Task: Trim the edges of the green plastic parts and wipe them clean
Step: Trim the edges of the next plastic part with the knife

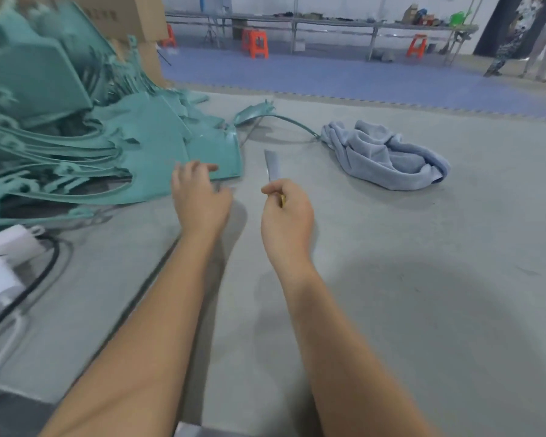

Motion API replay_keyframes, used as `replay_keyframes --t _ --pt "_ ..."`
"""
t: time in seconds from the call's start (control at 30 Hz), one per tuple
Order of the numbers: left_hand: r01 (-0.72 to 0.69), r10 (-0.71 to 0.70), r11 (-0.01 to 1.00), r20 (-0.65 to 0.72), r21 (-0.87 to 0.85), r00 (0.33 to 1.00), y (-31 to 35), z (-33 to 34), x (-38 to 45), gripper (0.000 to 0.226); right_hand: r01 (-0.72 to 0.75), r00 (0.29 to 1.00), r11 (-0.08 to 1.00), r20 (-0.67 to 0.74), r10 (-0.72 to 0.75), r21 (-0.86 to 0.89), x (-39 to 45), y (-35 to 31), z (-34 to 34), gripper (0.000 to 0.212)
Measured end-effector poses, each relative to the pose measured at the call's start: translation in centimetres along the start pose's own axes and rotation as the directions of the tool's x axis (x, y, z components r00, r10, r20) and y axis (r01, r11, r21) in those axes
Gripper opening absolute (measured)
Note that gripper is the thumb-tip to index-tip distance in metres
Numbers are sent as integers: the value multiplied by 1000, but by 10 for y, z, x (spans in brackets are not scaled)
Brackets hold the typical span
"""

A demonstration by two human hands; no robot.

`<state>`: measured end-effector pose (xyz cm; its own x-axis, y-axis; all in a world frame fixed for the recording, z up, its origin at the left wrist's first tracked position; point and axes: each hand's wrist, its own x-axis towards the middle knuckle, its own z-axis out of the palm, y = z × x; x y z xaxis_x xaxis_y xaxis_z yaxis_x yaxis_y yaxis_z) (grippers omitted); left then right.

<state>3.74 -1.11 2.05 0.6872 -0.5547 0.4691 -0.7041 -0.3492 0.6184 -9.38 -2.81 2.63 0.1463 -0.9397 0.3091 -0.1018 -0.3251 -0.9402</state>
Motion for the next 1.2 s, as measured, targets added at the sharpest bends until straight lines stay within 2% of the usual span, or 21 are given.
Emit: replay_keyframes --t 0.1,0.2,0.27,0.33,0.5,0.67,0.77,0.83,1.0,1.13,1.2 --pt "69 -62 961 -35 266 997 -39 -21 18 64 1 994 1000 110 -3 16 -7 -4 23 31" --pt "171 -189 865 -10 472 982 -71 -37 25 79 -3 985 999 171 -4 44 -12 -3 38 33" --pt "226 -284 818 29 529 958 -87 -46 27 77 -8 983 999 186 1 38 -13 0 42 33" --pt "222 -294 812 49 540 955 -94 -50 28 70 -23 982 1000 190 19 20 -11 4 42 33" --pt "165 -184 802 -25 574 983 -90 -46 25 53 -77 988 997 132 74 18 -1 8 29 31" --pt "159 -89 845 -159 511 983 -94 -47 28 39 -40 999 999 32 41 -22 23 7 -4 33" --pt "142 -33 878 -239 457 971 -91 -45 33 43 -41 998 998 -47 39 -41 36 9 -27 34" --pt "70 42 881 -225 467 973 -87 -40 34 55 -61 994 998 -90 58 -32 42 12 -40 36" --pt "-118 228 882 -193 456 954 -67 -27 32 60 -142 981 990 -135 141 7 40 29 -56 36" --pt "-294 370 893 -185 342 910 -24 -17 29 46 -91 987 995 -136 85 -37 36 38 -66 35" --pt "-362 410 898 -177 252 895 5 -15 29 38 -39 982 997 -186 26 -67 35 40 -74 31"
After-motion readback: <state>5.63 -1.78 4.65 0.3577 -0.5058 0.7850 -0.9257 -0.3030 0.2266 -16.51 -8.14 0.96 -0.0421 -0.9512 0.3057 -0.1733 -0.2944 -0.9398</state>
